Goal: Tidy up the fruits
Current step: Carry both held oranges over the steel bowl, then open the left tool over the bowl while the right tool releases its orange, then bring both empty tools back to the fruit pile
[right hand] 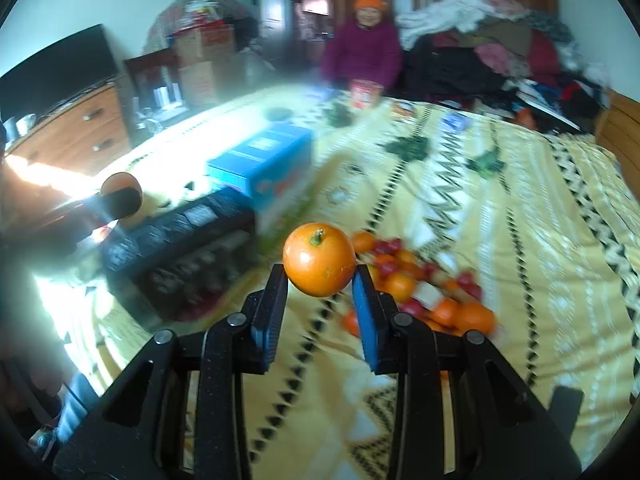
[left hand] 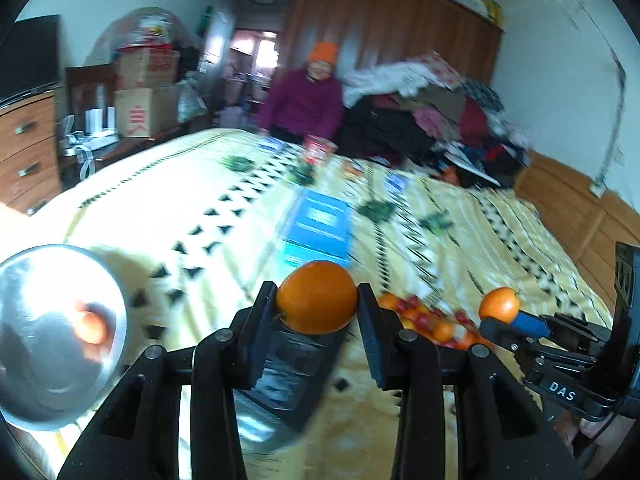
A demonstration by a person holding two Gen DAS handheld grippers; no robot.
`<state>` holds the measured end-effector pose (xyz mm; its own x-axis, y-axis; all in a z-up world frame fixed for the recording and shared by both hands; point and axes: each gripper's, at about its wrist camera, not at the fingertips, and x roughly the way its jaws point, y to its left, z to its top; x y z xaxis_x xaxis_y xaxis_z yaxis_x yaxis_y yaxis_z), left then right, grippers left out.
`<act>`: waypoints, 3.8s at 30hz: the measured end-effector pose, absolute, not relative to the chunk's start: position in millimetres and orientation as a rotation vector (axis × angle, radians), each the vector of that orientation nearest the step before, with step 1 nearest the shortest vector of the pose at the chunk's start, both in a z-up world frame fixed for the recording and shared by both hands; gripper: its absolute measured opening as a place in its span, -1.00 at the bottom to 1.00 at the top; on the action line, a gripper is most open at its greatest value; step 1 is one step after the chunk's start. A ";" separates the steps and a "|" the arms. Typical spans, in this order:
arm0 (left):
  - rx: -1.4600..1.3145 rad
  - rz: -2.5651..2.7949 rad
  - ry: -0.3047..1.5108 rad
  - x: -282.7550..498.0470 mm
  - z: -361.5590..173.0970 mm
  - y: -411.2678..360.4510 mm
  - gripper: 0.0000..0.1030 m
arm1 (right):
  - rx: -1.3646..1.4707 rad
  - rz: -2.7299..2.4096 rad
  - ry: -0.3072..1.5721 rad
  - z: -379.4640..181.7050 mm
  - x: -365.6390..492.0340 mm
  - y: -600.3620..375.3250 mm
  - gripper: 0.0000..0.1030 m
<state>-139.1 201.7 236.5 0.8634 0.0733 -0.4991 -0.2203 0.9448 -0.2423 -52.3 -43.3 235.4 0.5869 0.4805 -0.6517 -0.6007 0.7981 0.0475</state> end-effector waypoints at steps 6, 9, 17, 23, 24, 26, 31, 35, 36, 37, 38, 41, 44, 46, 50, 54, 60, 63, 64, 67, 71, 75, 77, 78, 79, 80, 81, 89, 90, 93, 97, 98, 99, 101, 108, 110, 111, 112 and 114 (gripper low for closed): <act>-0.362 0.365 0.464 -184.2 248.9 305.0 -0.20 | -0.208 0.833 0.671 263.7 -68.1 50.2 -0.34; -0.395 0.465 0.455 -208.2 247.5 353.2 -0.21 | -0.212 0.939 0.674 273.5 -78.6 97.5 -0.34; -0.476 0.665 0.582 -235.9 193.2 439.4 -0.21 | -0.307 1.192 0.776 258.5 -118.0 222.9 -0.34; -0.446 0.699 0.670 -235.8 160.7 443.4 -0.21 | -0.341 1.236 0.921 211.4 -125.7 258.7 -0.34; -0.443 0.700 0.679 -236.3 157.8 444.3 -0.21 | -0.336 1.235 0.944 206.7 -124.8 260.3 -0.34; -0.436 0.705 0.691 -234.9 152.3 445.9 -0.21 | -0.327 1.232 0.988 195.2 -123.4 264.0 -0.34; -0.449 0.701 0.712 -233.9 143.9 454.0 -0.21 | -0.340 1.219 1.019 187.0 -126.2 270.6 -0.34; -0.454 0.683 0.727 -230.4 137.2 451.9 -0.21 | -0.362 1.209 1.013 186.8 -130.7 276.7 -0.34; -0.455 0.678 0.731 -229.8 136.1 451.3 -0.20 | -0.370 1.204 1.011 185.8 -131.8 278.2 -0.34; -0.458 0.672 0.736 -228.8 134.8 451.0 -0.20 | -0.375 1.200 1.010 184.5 -132.0 278.6 -0.34; -0.461 0.669 0.737 -228.2 134.0 450.9 -0.21 | -0.378 1.194 1.008 183.6 -132.2 278.9 -0.34; -0.462 0.658 0.736 -228.5 134.2 450.2 -0.02 | -0.382 1.177 1.001 182.8 -131.6 278.4 -0.34; -0.453 0.664 0.725 -228.9 137.1 449.1 0.36 | -0.394 1.156 0.977 186.1 -132.6 276.0 -0.33; -0.449 0.672 0.712 -230.4 139.1 447.5 0.46 | -0.407 1.138 0.951 189.3 -134.5 272.8 -0.31; -0.453 0.668 0.693 -234.2 144.4 442.8 0.48 | -0.436 1.110 0.866 204.4 -142.5 261.9 -0.19; -0.444 0.662 0.651 -240.5 159.5 433.9 0.48 | -0.436 1.054 0.751 230.2 -150.9 239.3 -0.09; -0.422 0.627 0.585 -245.3 190.5 406.3 0.49 | -0.402 0.877 0.553 276.7 -154.4 186.9 0.74; -0.402 0.600 0.556 -243.8 206.4 388.1 0.52 | -0.391 0.806 0.501 292.4 -150.5 162.3 0.86; -0.390 0.594 0.545 -242.9 211.8 381.1 0.52 | -0.382 0.790 0.491 295.1 -149.0 155.3 0.89; -0.361 0.569 0.518 -238.2 225.9 361.2 0.58 | -0.361 0.721 0.470 302.9 -142.1 131.6 0.96; -0.323 0.554 0.470 -233.8 245.8 334.5 0.84 | -0.360 0.619 0.454 305.0 -134.6 104.5 1.00; -0.266 0.531 0.453 -224.2 260.3 303.1 0.91 | -0.338 0.544 0.446 307.4 -126.0 77.6 1.00; -0.250 0.507 0.443 -218.8 265.2 286.9 0.94 | -0.331 0.519 0.442 307.9 -123.4 64.4 1.00; -0.246 0.487 0.439 -216.6 266.6 278.9 0.94 | -0.325 0.508 0.439 308.7 -121.2 57.7 1.00; -0.239 0.468 0.437 -213.1 267.5 270.8 0.95 | -0.319 0.495 0.436 309.1 -119.6 51.4 1.00; -0.229 0.457 0.438 -209.4 268.7 262.9 0.95 | -0.313 0.480 0.431 309.7 -118.9 45.2 1.00; -0.218 0.451 0.437 -206.4 269.8 255.0 0.95 | -0.305 0.465 0.429 310.4 -116.8 38.6 1.00; -0.177 0.410 0.468 -182.9 269.2 207.7 0.95 | -0.256 0.405 0.443 305.9 -103.7 -8.9 1.00; -0.178 0.403 0.470 -180.2 268.2 201.8 0.95 | -0.250 0.399 0.447 304.8 -101.9 -13.6 1.00; -0.184 0.360 0.480 -172.2 264.1 185.9 0.95 | -0.242 0.388 0.453 301.2 -98.9 -27.4 1.00; -0.157 0.280 0.526 -156.1 255.4 160.7 0.95 | -0.223 0.381 0.476 291.6 -90.2 -46.9 1.00; -0.144 0.261 0.535 -152.2 252.5 152.7 0.95 | -0.211 0.384 0.486 286.8 -87.7 -53.9 1.00; -0.130 0.242 0.543 -149.3 249.2 144.6 0.95 | -0.195 0.391 0.493 281.9 -85.1 -62.3 1.00; -0.105 0.192 0.563 -143.7 242.1 127.6 0.95 | -0.148 0.406 0.511 265.9 -80.3 -89.0 0.99; -0.098 0.011 0.718 -115.3 190.5 77.9 0.88 | -0.026 0.290 0.791 162.2 -56.0 -206.9 0.53; -0.096 -0.046 0.768 -106.0 172.9 63.0 0.72 | 0.034 0.290 0.878 138.0 -54.4 -227.4 0.29; -0.096 -0.068 0.789 -101.5 164.9 56.0 0.71 | 0.049 0.296 0.906 128.3 -54.9 -232.5 0.25; -0.097 -0.089 0.806 -96.9 157.4 49.2 0.67 | 0.056 0.309 0.922 121.4 -55.7 -233.6 0.24; -0.112 -0.141 0.848 -86.9 140.1 35.5 0.41 | 0.076 0.361 0.943 112.1 -53.7 -230.0 0.19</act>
<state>-86.9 35.5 140.1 0.6533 -0.1687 -0.7380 0.0798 0.9848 -0.1545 -53.7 -230.0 112.1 0.5327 0.3348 -0.7773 -0.2693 0.9377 0.2194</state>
